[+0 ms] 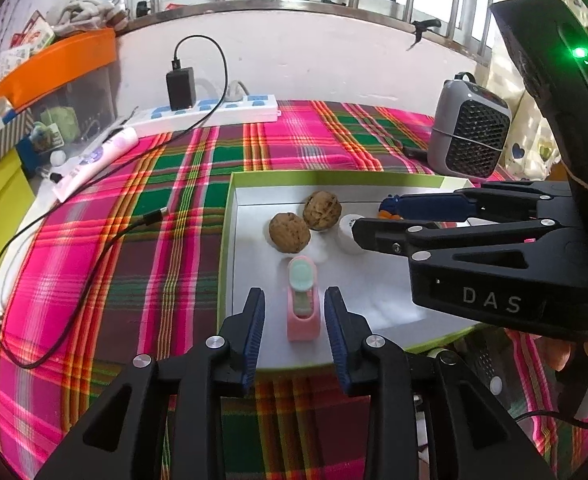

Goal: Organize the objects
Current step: 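Open the right tool to drop the container in the box while the left tool releases the clip, then withdraw both open tools from the box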

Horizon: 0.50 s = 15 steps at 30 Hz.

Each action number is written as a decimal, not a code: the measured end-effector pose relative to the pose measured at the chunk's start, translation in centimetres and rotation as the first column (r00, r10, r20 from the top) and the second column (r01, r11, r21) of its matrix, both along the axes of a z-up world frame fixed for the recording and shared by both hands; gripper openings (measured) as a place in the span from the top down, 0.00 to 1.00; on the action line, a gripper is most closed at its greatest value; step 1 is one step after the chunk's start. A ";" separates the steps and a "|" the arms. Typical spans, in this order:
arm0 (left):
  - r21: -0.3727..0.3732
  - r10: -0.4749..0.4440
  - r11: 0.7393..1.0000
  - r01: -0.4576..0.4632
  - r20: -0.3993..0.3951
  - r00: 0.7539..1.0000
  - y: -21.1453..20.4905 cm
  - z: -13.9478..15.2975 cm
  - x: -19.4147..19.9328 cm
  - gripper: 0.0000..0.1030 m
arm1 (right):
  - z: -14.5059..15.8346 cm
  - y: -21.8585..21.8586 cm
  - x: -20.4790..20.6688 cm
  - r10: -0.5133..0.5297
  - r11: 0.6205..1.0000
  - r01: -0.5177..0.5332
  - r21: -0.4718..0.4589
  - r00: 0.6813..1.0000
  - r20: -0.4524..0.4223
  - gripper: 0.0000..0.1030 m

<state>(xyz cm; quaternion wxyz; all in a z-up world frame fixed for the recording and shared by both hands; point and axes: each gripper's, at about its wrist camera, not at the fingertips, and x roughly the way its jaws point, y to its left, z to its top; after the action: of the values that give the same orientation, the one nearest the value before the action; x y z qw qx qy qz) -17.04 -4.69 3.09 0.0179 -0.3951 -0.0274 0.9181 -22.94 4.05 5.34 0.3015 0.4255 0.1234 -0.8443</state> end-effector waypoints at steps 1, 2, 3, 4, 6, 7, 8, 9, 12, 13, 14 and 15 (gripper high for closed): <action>-0.003 0.004 1.000 -0.004 -0.001 1.000 0.0 0.1 0.1 0.72 | 0.1 0.0 0.2 -0.002 1.000 0.002 -0.001 1.000 -0.003 0.56; -0.004 0.003 1.000 -0.003 -0.004 1.000 0.0 0.2 0.3 0.72 | 0.1 0.1 0.3 -0.003 1.000 0.003 -0.002 1.000 -0.004 0.56; -0.004 0.001 1.000 -0.001 -0.008 1.000 0.1 0.3 0.4 0.72 | 0.1 0.1 0.5 -0.001 1.000 0.001 -0.003 1.000 -0.006 0.56; -0.004 0.001 1.000 -0.001 -0.010 1.000 0.1 0.4 0.6 0.72 | 0.2 0.1 0.7 -0.002 1.000 0.002 -0.005 1.000 -0.009 0.56; -0.006 0.000 1.000 0.000 -0.014 1.000 0.1 0.5 0.7 0.72 | 0.2 0.3 0.9 -0.006 1.000 0.006 -0.008 1.000 -0.006 0.56; -0.005 0.002 1.000 -0.002 -0.015 1.000 0.1 0.6 0.8 0.72 | 0.2 0.3 1.1 -0.007 1.000 0.007 -0.011 1.000 -0.005 0.56; -0.004 0.004 1.000 -0.004 -0.018 1.000 0.1 0.6 1.0 0.72 | 0.3 0.4 1.2 -0.007 1.000 0.007 -0.013 1.000 -0.006 0.56; -0.005 0.003 1.000 -0.004 -0.021 1.000 0.1 0.7 1.1 0.72 | 0.3 0.5 1.3 -0.008 1.000 0.008 -0.015 1.000 -0.008 0.56; -0.003 0.004 1.000 -0.004 -0.027 1.000 0.1 0.9 1.4 0.71 | 0.5 0.7 1.8 -0.014 1.000 0.014 -0.018 1.000 -0.012 0.56; -0.004 0.005 1.000 -0.005 -0.026 1.000 0.2 0.9 1.5 0.71 | 0.5 0.8 2.0 -0.016 1.000 0.016 -0.020 1.000 -0.012 0.56; -0.006 0.006 1.000 -0.006 -0.027 1.000 0.2 1.0 1.7 0.71 | 0.6 0.9 2.2 -0.016 1.000 0.015 -0.024 1.000 -0.012 0.56; -0.008 0.005 1.000 -0.005 -0.028 1.000 0.2 1.0 1.8 0.71 | 0.6 1.0 2.4 -0.018 1.000 0.017 -0.026 1.000 -0.013 0.56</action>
<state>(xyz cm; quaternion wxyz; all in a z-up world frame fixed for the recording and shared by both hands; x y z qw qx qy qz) -15.26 -4.46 4.07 0.0146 -0.3820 -0.0245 0.9237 -20.56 5.04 5.92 0.2987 0.4171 0.1108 -0.8512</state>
